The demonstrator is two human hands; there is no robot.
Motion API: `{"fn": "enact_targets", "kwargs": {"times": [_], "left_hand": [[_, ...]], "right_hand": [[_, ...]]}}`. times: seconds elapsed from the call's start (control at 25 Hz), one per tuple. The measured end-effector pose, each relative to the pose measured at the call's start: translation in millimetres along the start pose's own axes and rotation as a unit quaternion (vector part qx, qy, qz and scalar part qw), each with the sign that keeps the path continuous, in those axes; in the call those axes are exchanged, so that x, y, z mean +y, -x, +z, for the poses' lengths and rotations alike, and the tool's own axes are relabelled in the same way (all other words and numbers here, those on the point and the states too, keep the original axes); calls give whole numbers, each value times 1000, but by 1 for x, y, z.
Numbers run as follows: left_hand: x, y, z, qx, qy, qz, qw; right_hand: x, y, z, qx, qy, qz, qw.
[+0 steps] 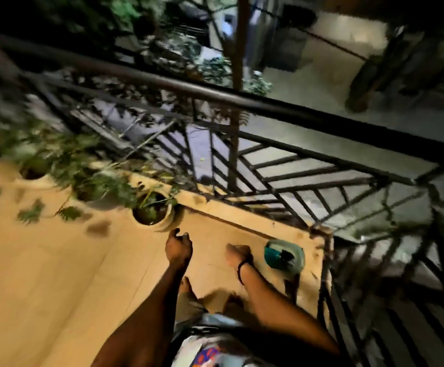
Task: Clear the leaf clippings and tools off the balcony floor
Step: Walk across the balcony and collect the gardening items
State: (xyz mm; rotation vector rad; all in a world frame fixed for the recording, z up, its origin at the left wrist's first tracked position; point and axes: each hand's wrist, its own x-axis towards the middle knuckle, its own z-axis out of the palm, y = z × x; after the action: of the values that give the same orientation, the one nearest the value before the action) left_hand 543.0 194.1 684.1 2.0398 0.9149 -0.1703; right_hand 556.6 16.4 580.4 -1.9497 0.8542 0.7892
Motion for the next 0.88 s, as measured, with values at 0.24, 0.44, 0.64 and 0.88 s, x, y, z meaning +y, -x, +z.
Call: {"fn": "enact_targets", "kwargs": {"times": [0.24,0.44,0.64,0.88], "left_hand": [[-94,11,-105,126,101,-131,978],[-205,20,-207,217,203,-256,920],[-301,21,-313,303,271,-328,853],[-371,-1,-404,389,337,-391,763]], "right_hand": [[-61,78,100,-139,39,-54,988],[-105,212,195,-209,182,-105,955],[-102,247,339,-255,241,-161,923],[-138,335,475,-315,347,-194,862]]}}
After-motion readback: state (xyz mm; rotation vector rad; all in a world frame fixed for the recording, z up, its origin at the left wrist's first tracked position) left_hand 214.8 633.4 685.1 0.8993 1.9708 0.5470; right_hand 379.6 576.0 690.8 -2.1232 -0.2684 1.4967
